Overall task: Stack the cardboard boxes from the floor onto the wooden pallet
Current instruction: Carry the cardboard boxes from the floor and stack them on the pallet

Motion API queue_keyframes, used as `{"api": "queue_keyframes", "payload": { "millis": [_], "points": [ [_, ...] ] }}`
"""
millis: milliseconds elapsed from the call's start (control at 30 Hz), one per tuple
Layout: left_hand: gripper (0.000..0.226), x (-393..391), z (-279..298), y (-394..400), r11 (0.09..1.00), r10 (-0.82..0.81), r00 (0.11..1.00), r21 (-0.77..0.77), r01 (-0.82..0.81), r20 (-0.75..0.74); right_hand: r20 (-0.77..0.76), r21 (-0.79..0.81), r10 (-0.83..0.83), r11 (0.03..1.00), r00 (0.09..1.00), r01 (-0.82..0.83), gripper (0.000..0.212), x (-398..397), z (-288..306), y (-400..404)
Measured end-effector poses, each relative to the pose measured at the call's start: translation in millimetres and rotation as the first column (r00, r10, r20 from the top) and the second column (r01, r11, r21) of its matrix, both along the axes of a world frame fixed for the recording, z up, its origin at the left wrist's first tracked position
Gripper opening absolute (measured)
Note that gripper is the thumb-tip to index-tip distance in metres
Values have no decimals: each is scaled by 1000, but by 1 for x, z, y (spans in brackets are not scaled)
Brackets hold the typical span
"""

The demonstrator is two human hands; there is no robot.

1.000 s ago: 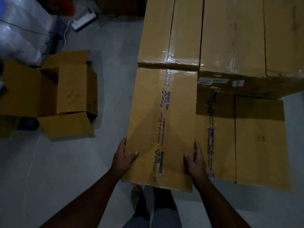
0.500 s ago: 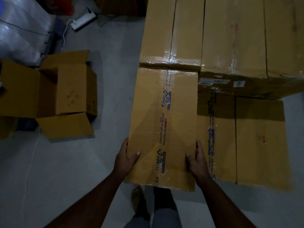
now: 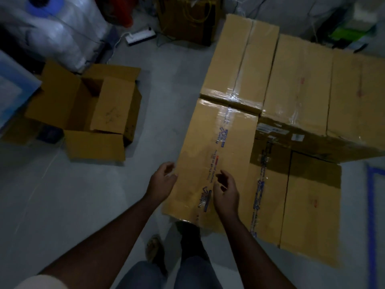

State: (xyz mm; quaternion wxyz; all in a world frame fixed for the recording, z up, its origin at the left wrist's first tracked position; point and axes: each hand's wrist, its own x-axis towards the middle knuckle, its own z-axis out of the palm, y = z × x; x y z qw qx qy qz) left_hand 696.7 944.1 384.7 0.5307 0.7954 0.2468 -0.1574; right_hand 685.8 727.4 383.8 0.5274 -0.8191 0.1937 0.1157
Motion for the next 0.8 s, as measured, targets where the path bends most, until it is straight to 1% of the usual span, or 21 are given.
{"api": "queue_keyframes", "payload": {
  "millis": [67,133,300,467,567,633,700,800],
  "points": [
    [35,-16,20,19,998,20,998,-55,-17,66,24,68,80,994,997,-81,34,0,18,26],
    [30,-40,38,45,994,63,993,-95,-54,101,66,93,181,978,981,-187,30,-3,35,60],
    [16,-122,69,131,951,286,936,-178,-251,205,161,87,409,901,898,-426,24,-36,70,166],
    [21,-249,84,243,871,485,843,-217,-441,231,192,66,594,786,781,-615,25,-124,96,301],
    [22,-337,92,314,818,573,786,-224,-530,234,177,149,640,734,748,-663,24,-203,115,390],
    [16,-397,101,356,773,634,737,-220,-595,236,145,221,697,669,702,-710,23,-256,124,448],
    [15,-456,107,395,703,712,663,-221,-676,231,126,254,785,565,606,-785,22,-306,133,505],
    [18,-525,118,446,606,792,562,-197,-771,239,122,317,859,441,497,-840,21,-366,150,580]
  ]
}}
